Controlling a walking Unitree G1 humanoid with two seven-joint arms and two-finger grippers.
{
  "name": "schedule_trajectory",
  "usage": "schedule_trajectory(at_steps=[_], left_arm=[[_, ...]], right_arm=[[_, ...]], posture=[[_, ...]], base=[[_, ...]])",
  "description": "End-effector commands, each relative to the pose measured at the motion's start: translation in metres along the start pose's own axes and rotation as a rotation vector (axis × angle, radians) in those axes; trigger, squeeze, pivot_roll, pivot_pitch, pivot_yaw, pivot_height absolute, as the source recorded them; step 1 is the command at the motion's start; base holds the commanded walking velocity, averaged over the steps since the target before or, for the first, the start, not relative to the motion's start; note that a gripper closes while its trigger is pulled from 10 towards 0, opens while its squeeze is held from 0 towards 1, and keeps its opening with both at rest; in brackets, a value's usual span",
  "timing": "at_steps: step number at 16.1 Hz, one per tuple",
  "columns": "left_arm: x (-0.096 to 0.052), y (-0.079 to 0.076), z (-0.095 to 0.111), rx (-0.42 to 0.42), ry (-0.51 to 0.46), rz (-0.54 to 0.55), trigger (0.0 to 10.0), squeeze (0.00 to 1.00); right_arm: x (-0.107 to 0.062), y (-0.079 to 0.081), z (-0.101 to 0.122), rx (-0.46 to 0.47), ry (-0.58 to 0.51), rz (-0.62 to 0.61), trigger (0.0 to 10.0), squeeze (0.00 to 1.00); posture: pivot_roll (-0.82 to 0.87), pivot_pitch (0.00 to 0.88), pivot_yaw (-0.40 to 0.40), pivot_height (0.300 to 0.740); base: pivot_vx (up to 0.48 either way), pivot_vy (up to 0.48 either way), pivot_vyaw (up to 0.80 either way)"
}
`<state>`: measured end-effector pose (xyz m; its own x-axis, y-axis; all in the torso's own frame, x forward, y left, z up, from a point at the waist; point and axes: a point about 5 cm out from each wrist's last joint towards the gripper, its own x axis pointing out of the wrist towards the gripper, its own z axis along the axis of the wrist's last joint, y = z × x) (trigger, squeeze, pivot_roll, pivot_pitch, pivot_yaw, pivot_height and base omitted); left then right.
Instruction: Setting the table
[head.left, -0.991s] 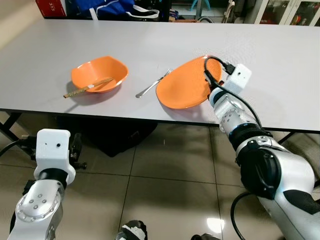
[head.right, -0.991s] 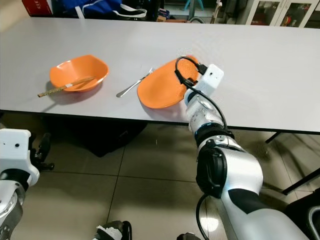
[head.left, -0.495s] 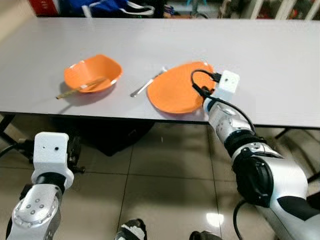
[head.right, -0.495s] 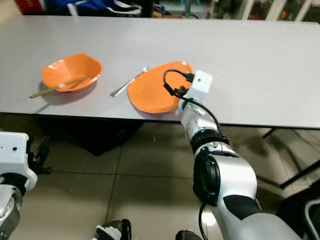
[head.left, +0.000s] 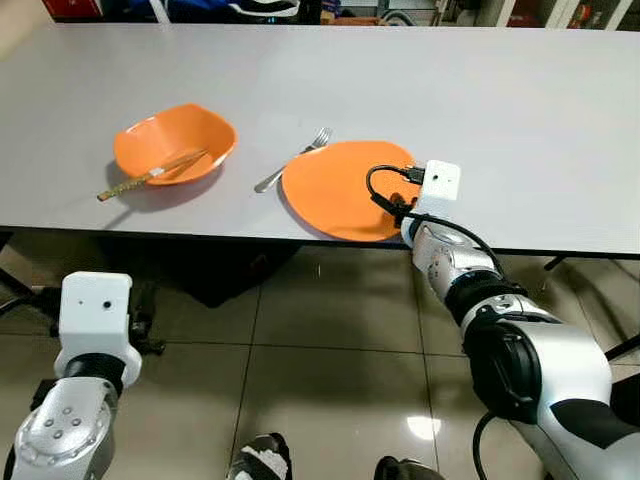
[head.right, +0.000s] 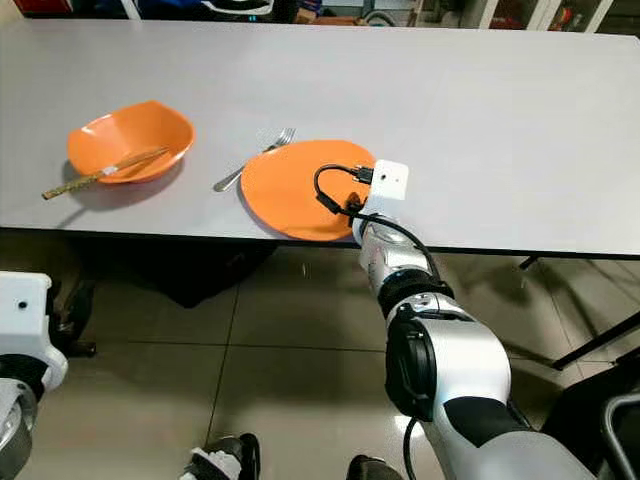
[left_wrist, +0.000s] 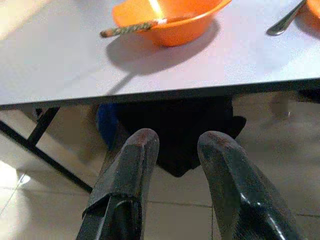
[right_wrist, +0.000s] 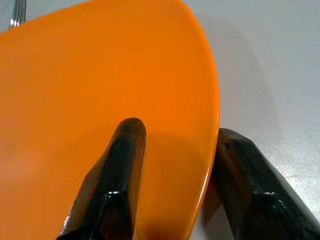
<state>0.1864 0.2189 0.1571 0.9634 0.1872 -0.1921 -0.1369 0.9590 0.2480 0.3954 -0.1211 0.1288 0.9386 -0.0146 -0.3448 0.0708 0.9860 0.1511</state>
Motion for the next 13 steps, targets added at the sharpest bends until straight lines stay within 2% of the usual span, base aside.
schedule_trajectory(at_steps=[1, 2, 4, 8, 13], left_arm=[[-0.004, 0.002, 0.002, 0.008, -0.006, 0.011, 10.0, 0.00], [-0.004, 0.002, 0.002, 0.008, -0.004, 0.013, 10.0, 0.00], [-0.004, 0.001, 0.002, 0.011, -0.004, 0.016, 10.0, 0.00], [-0.004, 0.001, 0.001, 0.013, -0.002, 0.026, 10.0, 0.00], [-0.004, -0.001, 0.000, 0.018, -0.004, 0.035, 10.0, 0.00]], right_arm=[[-0.003, -0.005, -0.030, -0.049, 0.122, -0.026, 10.0, 0.05], [-0.003, -0.005, -0.030, -0.062, 0.120, -0.025, 10.0, 0.00], [-0.002, -0.005, -0.029, -0.083, 0.110, -0.028, 10.0, 0.00], [-0.001, -0.003, -0.013, -0.147, 0.007, -0.042, 10.0, 0.00], [-0.001, -0.001, 0.006, -0.299, -0.126, -0.077, 10.0, 0.00]], posture=[[0.29, 0.220, 0.049, 0.740], [0.29, 0.221, 0.045, 0.740], [0.29, 0.222, 0.043, 0.740], [0.28, 0.222, 0.040, 0.740], [0.28, 0.223, 0.035, 0.740]], base=[[0.000, 0.000, 0.00], [0.000, 0.000, 0.00], [0.000, 0.000, 0.00], [0.000, 0.000, 0.00], [0.000, 0.000, 0.00]])
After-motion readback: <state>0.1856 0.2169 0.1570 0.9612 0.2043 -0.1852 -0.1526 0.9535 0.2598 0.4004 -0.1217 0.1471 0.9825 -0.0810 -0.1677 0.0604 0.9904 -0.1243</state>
